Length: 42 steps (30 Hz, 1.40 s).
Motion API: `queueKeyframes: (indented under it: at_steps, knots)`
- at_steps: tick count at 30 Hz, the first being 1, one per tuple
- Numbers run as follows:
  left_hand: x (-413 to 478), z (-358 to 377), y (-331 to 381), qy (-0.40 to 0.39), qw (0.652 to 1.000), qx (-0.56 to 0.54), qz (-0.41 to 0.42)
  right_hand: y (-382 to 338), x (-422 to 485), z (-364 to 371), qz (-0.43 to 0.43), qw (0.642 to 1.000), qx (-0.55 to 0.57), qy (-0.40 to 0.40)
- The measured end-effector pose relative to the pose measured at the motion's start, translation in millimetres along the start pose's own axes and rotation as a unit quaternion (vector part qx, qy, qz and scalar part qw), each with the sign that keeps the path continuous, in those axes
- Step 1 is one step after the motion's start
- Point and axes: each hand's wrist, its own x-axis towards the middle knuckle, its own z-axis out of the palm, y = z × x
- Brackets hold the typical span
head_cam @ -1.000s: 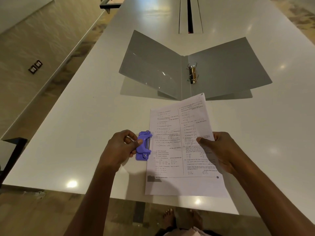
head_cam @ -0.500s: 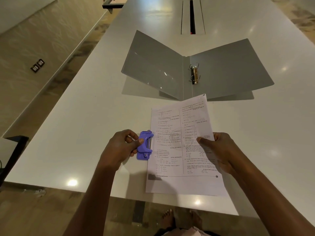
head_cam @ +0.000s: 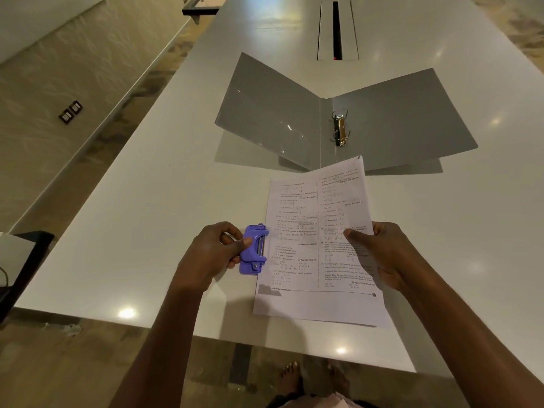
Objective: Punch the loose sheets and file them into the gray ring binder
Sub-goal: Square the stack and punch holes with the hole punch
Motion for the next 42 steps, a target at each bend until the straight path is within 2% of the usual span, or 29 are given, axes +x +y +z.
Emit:
queueKeyframes:
  at_steps: [12, 21, 42]
  knots:
    - [-6.9, -3.5, 12.0, -0.030, 0.998, -0.033, -0.032, -3.8, -0.2, -4.5, 0.049, 0.998, 0.026, -0.043]
    - [-5.6, -10.9, 17.9, -0.065, 0.995, -0.041, -0.066, 4.9, -2.6, 0.2, 0.044, 0.997, 0.027, -0.052]
    - [-7.2, -13.4, 20.9, -0.079, 0.994, -0.028, -0.070, 14.4, -1.1, 3.8, 0.048, 0.995, 0.073, -0.046]
